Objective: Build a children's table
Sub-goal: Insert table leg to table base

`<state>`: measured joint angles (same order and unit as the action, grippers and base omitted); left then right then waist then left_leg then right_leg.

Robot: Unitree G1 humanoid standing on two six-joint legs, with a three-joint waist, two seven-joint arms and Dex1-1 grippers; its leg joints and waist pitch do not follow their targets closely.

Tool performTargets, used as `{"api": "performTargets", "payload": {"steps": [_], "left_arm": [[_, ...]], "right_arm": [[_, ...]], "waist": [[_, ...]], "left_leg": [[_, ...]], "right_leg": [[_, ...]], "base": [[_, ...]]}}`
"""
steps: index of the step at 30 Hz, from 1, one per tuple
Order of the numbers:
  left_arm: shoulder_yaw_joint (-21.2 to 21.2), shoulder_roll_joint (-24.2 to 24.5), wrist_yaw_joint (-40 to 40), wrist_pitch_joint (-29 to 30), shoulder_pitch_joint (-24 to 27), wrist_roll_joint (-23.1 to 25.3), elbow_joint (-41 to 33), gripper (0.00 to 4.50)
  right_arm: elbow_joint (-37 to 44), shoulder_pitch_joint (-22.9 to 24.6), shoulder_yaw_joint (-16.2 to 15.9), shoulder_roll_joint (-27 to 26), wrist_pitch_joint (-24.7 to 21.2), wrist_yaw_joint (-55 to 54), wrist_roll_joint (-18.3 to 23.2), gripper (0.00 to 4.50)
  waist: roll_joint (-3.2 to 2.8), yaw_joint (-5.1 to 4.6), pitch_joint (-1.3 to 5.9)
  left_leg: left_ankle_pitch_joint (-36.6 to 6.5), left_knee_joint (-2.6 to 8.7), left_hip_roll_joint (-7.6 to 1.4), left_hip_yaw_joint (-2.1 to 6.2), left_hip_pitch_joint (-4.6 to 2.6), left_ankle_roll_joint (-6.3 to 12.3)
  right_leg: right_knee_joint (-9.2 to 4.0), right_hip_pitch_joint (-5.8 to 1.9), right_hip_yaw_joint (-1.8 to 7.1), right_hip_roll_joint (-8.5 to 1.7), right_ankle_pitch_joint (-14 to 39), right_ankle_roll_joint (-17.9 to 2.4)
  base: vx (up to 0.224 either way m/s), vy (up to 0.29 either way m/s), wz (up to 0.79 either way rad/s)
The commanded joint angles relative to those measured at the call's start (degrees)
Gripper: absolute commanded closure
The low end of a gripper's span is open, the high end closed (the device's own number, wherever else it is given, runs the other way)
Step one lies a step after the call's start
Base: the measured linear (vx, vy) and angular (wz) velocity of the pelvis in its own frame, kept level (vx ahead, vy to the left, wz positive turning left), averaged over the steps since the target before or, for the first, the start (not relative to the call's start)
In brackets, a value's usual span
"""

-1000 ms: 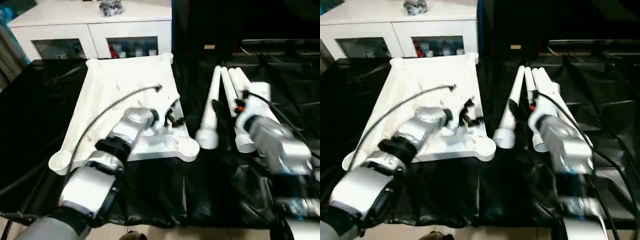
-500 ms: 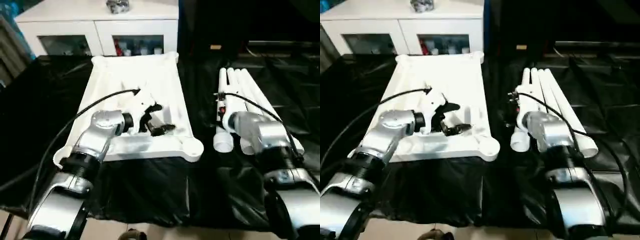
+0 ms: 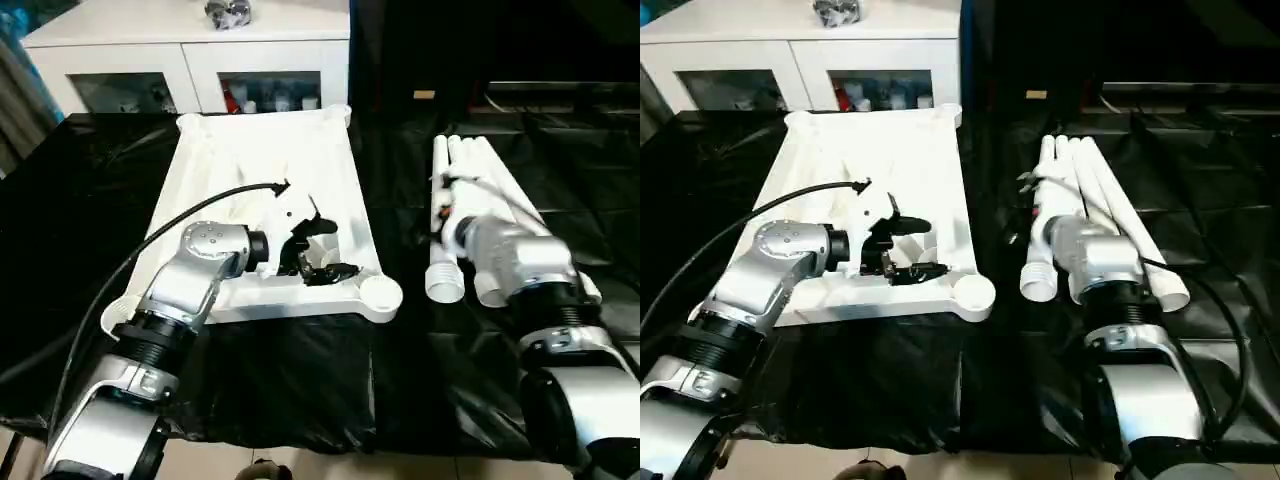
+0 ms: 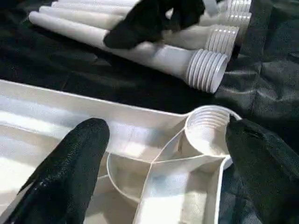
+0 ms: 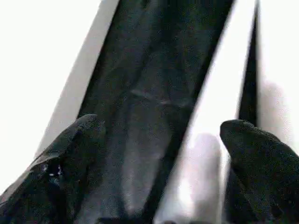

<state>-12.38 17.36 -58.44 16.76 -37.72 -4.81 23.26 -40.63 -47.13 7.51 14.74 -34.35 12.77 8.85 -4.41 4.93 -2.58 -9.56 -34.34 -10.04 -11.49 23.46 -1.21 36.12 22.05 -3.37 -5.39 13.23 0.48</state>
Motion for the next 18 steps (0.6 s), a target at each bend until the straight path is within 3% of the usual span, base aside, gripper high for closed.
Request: {"api": "performTargets", "payload": {"steps": [1,3,12,16,18], "left_arm": [[-0.7,0.3,0.3,-0.3,-0.7,0.7,-0.8,0.05],[-1.0,0.1,0.2,-0.4,-1.0,0.9,-0.5,0.05],[-2.3,0.8,-2.9,3.0,-0.7,-0.5,-3.2,0.05],[-2.7,0.8,-3.7,5.6,-1.2,-1.3,-3.8,0.05],[-3.0,0.6,-3.7,5.8,-1.6,-1.2,-3.6,0.02]], "right_arm": [[0.8,-0.9,0.4,0.1,-0.8,-1.1,-0.3,0.00],[-1.0,-0.8,0.2,-0.1,-1.8,-1.8,-0.9,0.00],[-9.0,-1.8,-1.7,-0.6,-7.4,0.3,-1.4,0.00],[-12.6,-2.9,-1.5,-0.5,-7.5,-0.6,-1.8,0.00],[-14.7,-4.0,-0.5,-0.2,-7.3,-1.4,-1.6,0.19]], "waist": [[0.45,-0.33,4.27],[0.23,-0.42,4.27],[0.37,-0.37,4.34],[-0.02,-0.57,4.17],[0.24,-0.58,4.14]], "left_leg": [[-5.6,3.32,-2.71,1.27,-2.10,1.20],[-6.0,3.34,-2.73,1.31,-2.13,0.91],[-5.4,3.19,-2.79,1.21,-2.00,1.20],[-7.4,3.35,-2.81,1.16,-2.27,0.08],[-7.9,3.44,-2.81,1.19,-2.28,-0.30]], "right_leg": [[-3.39,-2.28,2.01,-2.99,-3.9,-15.0],[-3.41,-2.29,2.01,-2.98,-3.5,-15.1],[-3.19,-2.38,1.94,-3.04,-4.7,-16.0],[-3.43,-2.21,1.94,-2.96,-2.0,-16.1],[-3.48,-2.25,1.94,-2.94,-2.0,-16.2]], "base": [[0.000,0.000,0.00],[0.000,0.000,0.00],[0.000,0.000,0.00],[0.000,0.000,0.00],[0.000,0.000,0.00]]}}
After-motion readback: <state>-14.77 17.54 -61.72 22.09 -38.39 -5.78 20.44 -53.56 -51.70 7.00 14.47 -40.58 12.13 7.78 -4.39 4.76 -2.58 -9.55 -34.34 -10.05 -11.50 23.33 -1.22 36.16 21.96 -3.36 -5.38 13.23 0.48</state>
